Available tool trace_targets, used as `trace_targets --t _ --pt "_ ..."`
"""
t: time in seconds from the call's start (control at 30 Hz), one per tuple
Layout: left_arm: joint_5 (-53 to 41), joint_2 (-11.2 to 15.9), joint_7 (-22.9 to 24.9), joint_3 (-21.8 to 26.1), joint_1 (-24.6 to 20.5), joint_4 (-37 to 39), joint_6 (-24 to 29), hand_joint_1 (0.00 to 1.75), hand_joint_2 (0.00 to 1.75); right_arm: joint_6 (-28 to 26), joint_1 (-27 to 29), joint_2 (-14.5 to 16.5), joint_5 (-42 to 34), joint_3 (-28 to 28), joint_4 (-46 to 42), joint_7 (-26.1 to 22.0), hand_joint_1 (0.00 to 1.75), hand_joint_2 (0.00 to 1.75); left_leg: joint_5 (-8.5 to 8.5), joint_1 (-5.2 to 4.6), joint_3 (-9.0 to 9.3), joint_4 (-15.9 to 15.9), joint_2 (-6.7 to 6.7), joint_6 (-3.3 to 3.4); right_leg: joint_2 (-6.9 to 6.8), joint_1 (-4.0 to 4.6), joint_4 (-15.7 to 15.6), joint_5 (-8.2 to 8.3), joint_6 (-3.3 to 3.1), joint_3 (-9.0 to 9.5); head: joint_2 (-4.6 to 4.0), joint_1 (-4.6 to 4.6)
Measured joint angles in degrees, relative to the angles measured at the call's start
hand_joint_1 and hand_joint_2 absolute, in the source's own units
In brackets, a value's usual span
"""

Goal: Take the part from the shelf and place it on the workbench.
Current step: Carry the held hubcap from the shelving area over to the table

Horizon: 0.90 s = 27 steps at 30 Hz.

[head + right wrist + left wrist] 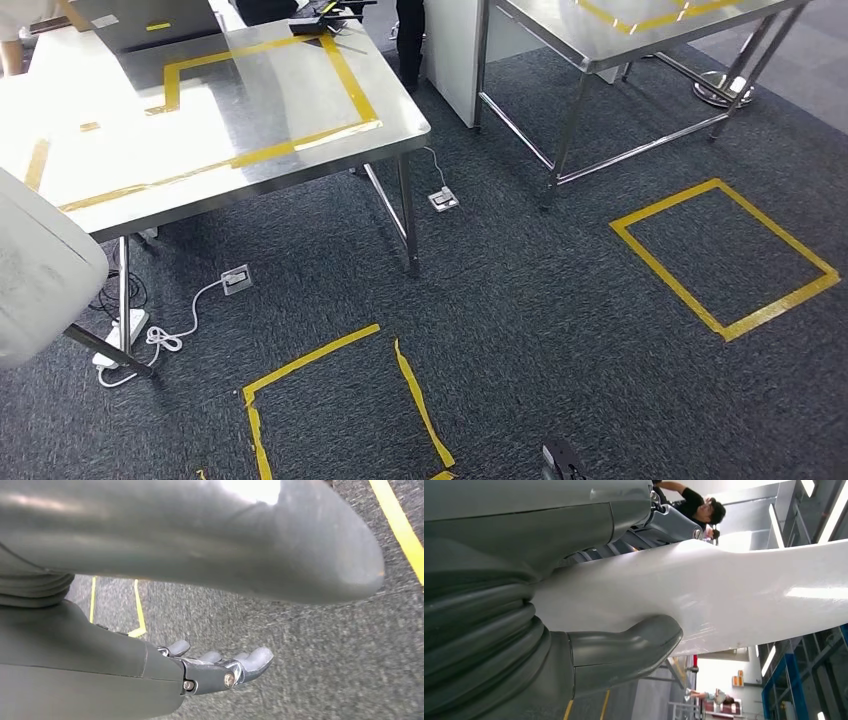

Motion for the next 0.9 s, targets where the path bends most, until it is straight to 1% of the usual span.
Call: trace_targets --t 0.03,0.07,0.1,0.13,0.17,0.2,0.23,0.27,0.3,0.33,0.37,0.4,0.43,0.47,0.5,0.53,0.57,0.6,0.63,0.67,0.7,0.77,0.8,0.9 --pt "0.05 0.12 0.01 -0.01 -0.07 -0.04 0.0 1.75 1.75 -0.03 -0.04 0.0 -0.03 -0.04 0.0 -0.01 0.0 0.0 1.4 -0.27 2.26 -3.98 1.26 0.34 -0.74 0.13 0.01 -0.2 0.17 0.24 0.0 -0.02" --pt "0.1 0.26 0.01 -0.02 -0.17 -0.08 0.0 1.75 1.75 -0.07 -0.06 0.0 -0.05 -0.08 0.0 -0.01 0.0 0.0 2.36 -0.51 4.01 -7.15 2.33 0.77 -1.42 0.27 0.01 -0.39 0.39 0.44 -0.01 -0.01" --pt "0.15 0.4 0.02 -0.03 -0.29 -0.1 0.01 1.75 1.75 -0.1 -0.09 0.0 -0.09 -0.11 0.0 0.0 0.0 0.0 2.74 -0.75 4.95 -8.96 2.98 1.2 -2.04 0.39 -0.01 -0.52 0.66 0.62 -0.01 0.0" --pt "0.2 0.56 0.02 -0.05 -0.39 -0.07 0.02 1.75 1.75 -0.13 -0.13 0.0 -0.11 -0.14 0.0 0.03 0.0 0.0 2.6 -0.95 5.04 -9.3 2.85 1.6 -2.66 0.49 -0.09 -0.6 0.94 0.76 -0.01 0.01" --pt "0.21 0.78 0.01 -0.08 -0.45 0.0 0.05 1.75 1.75 -0.15 -0.18 0.0 -0.13 -0.18 0.0 0.08 0.0 0.0 2.77 -0.95 4.92 -9.41 2.13 1.92 -3.28 0.53 -0.2 -0.65 1.22 0.94 -0.01 0.03" --pt "0.19 0.99 -0.04 -0.1 -0.48 0.08 0.1 1.75 1.75 -0.17 -0.26 0.0 -0.17 -0.21 0.0 0.13 0.0 0.0 2.92 -0.77 4.94 -9.58 1.42 2.25 -3.49 0.49 -0.26 -0.83 1.56 1.09 0.0 0.02" --pt "0.11 1.16 -0.2 -0.13 -0.6 0.18 0.14 1.75 1.75 -0.21 -0.35 0.0 -0.23 -0.25 0.0 0.16 0.0 0.0 3.08 -0.55 5.02 -9.85 0.78 2.58 -2.71 0.44 0.16 -1.3 1.89 1.04 0.0 0.02" --pt "0.0 1.25 -0.4 -0.17 -0.85 0.28 0.19 1.75 1.75 -0.24 -0.42 0.01 -0.31 -0.31 0.0 0.2 0.0 0.0 3.3 -0.31 5.1 -10.14 0.2 2.93 -1.18 0.36 1.54 -2.27 2.18 0.48 -0.01 0.12" --pt "-0.13 1.2 -0.64 -0.27 -1.1 0.38 0.21 1.75 1.75 -0.27 -0.45 0.01 -0.39 -0.38 0.0 0.21 0.0 0.0 3.47 -0.08 5.14 -10.34 -0.38 3.21 0.77 0.2 4.1 -3.7 2.41 -0.74 -0.01 0.29" --pt "-0.33 1.11 -0.85 -0.4 -1.36 0.52 0.23 1.75 1.75 -0.29 -0.41 0.01 -0.45 -0.46 0.0 0.21 0.0 0.0 3.55 -0.06 5.03 -10.37 -1.04 3.38 2.56 0.13 7.71 -5.34 2.54 -2.54 -0.01 0.49" --pt "-0.55 0.98 -0.97 -0.56 -1.5 0.66 0.25 1.75 1.75 -0.29 -0.3 0.01 -0.53 -0.54 0.0 0.2 0.0 0.0 3.61 -0.06 4.89 -10.32 -1.71 3.47 3.52 0.09 11.53 -6.76 2.62 -4.61 -0.01 0.68" --pt "-0.8 0.8 -1.12 -0.72 -1.48 0.81 0.28 1.75 1.75 -0.29 -0.17 0.01 -0.74 -0.67 0.0 0.06 0.0 0.0 3.6 -0.07 4.78 -10.24 -2.33 3.5 3.95 0.09 14.3 -7.33 2.67 -6.24 0.0 0.81" --pt "-1.08 0.63 -1.28 -0.84 -1.41 0.93 0.31 1.75 1.75 -0.27 -0.07 0.0 -1.13 -0.87 0.0 -0.14 0.0 0.0 3.58 -0.07 4.72 -10.13 -2.91 3.5 4.1 0.09 15.19 -6.81 2.68 -7.03 0.0 0.9" --pt "-1.33 0.44 -1.45 -0.94 -1.34 1.01 0.33 1.75 1.75 -0.25 -0.03 0.0 -1.64 -1.13 0.0 -0.35 0.0 0.0 3.52 -0.04 4.68 -9.97 -3.4 3.45 4.16 0.06 13.82 -5.26 2.66 -6.74 0.0 0.98" --pt "-1.58 0.25 -1.64 -1.05 -1.28 1.05 0.35 1.75 1.75 -0.24 -0.07 0.0 -2.24 -1.48 0.0 -0.56 0.0 0.0 3.42 0.01 4.68 -9.77 -3.81 3.33 4.24 -0.01 10.43 -2.96 2.61 -5.42 0.0 1.08" --pt "-1.77 0.1 -1.77 -1.14 -1.26 1.04 0.37 1.75 1.75 -0.25 -0.17 0.01 -2.73 -1.85 0.0 -0.65 0.0 0.0 3.3 0.03 4.65 -9.54 -4.2 3.12 4.48 -0.09 6.58 -1.2 2.55 -3.8 0.0 1.17" --pt "-1.92 -0.01 -1.84 -1.21 -1.31 1.04 0.41 1.75 1.75 -0.27 -0.26 0.01 -3.07 -2.19 0.0 -0.68 0.0 0.0 3.16 -0.01 4.56 -9.27 -4.53 2.82 4.72 -0.11 3.34 0.06 2.48 -2.48 0.0 1.23" --pt "-2.02 -0.1 -1.87 -1.27 -1.39 1.04 0.45 1.75 1.75 -0.3 -0.31 0.02 -3.32 -2.51 0.0 -0.69 0.0 0.0 3.09 -0.07 4.46 -9.12 -4.74 2.45 4.93 -0.06 1.28 0.66 2.37 -1.67 0.0 1.27" --pt "-2.05 -0.14 -1.9 -1.31 -1.49 1.04 0.49 1.75 1.75 -0.31 -0.33 0.02 -3.46 -2.8 0.0 -0.68 0.0 0.0 3.11 -0.13 4.4 -9.17 -4.9 2.06 5.07 0.03 0.57 0.63 2.21 -1.47 0.0 1.28" --pt "-2.07 -0.16 -1.9 -1.36 -1.58 1.05 0.52 1.75 1.75 -0.31 -0.3 0.03 -3.53 -3.05 0.0 -0.67 0.0 0.0 3.1 -0.19 4.39 -9.21 -4.96 1.95 5.04 0.07 0.33 0.87 2.1 -1.52 0.0 1.28" --pt "-2.08 -0.17 -1.91 -1.43 -1.68 1.06 0.54 1.75 1.75 -0.31 -0.28 0.04 -3.57 -3.27 0.0 -0.66 0.0 0.0 3.19 -0.21 4.45 -9.39 -4.9 2.4 5.03 0.08 0.21 1.03 2.01 -1.53 0.0 1.25" --pt "-2.08 -0.17 -1.91 -1.55 -1.92 1.11 0.56 1.75 1.75 -0.35 -0.24 0.07 -3.61 -3.62 0.0 -0.65 0.0 0.0 3.19 -0.32 4.65 -9.64 -4.7 3.64 5.11 0.0 -0.06 1.27 1.94 -1.49 0.0 1.16" --pt "-2.08 -0.19 -1.92 -1.62 -2.07 1.13 0.57 1.75 1.75 -0.44 -0.24 0.08 -3.64 -3.75 0.0 -0.62 0.0 0.0 3.28 -0.37 4.76 -9.83 -4.62 4.04 5.16 0.01 -0.06 1.29 1.84 -1.48 0.0 1.1" --pt "-2.09 -0.32 -1.92 -1.75 -2.32 1.15 0.57 1.75 1.75 -0.87 -0.23 0.1 -3.73 -4.13 0.0 -0.35 0.0 0.0 3.51 -0.38 5.01 -10.21 -4.49 3.56 5.22 0.0 -0.06 1.32 1.55 -1.46 0.0 1.03"
